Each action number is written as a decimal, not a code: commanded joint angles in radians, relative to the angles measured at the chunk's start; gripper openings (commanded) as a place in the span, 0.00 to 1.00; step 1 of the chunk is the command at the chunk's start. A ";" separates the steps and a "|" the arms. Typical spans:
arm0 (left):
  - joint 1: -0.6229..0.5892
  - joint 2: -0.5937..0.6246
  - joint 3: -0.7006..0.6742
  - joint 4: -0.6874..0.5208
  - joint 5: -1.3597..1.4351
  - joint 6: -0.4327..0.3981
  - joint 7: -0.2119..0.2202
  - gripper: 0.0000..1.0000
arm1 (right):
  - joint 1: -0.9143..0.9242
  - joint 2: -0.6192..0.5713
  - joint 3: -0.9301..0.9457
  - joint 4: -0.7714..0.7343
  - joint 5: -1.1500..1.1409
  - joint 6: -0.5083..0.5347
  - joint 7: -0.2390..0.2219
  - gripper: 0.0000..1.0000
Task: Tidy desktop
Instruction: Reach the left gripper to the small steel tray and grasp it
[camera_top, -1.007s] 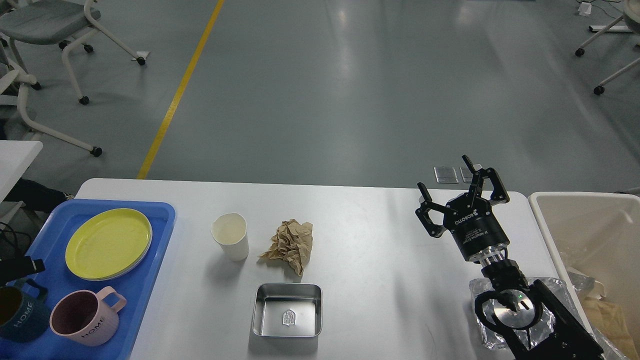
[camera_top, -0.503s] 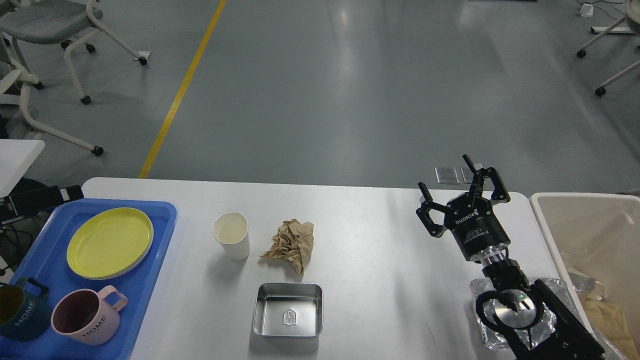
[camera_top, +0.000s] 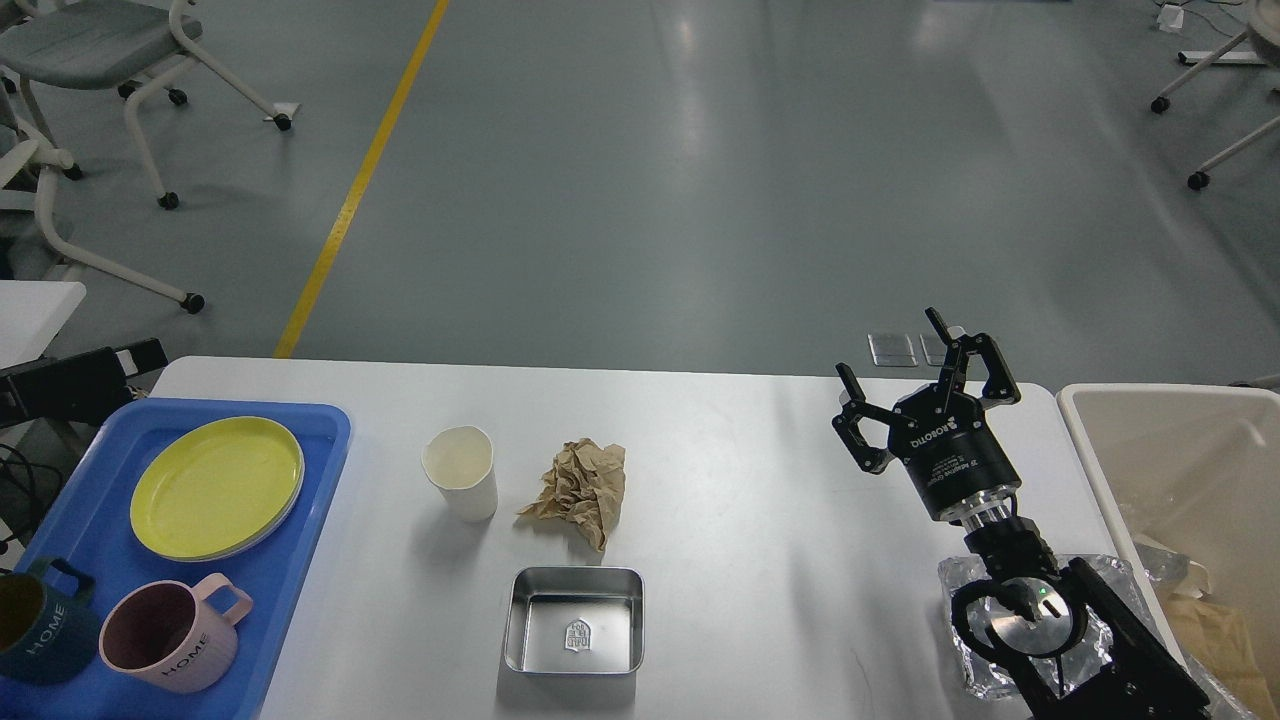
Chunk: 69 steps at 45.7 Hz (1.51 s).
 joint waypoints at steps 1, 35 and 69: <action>0.000 0.014 0.007 -0.019 0.001 0.004 -0.008 0.95 | -0.001 0.000 0.000 0.000 0.000 0.000 0.000 1.00; 0.010 -0.341 0.171 0.084 0.020 -0.005 -0.001 0.96 | -0.009 0.003 0.000 0.000 0.000 0.000 0.000 1.00; -0.003 -0.671 0.261 0.260 0.026 -0.002 0.141 0.96 | -0.013 0.009 0.000 0.000 0.000 0.000 0.000 1.00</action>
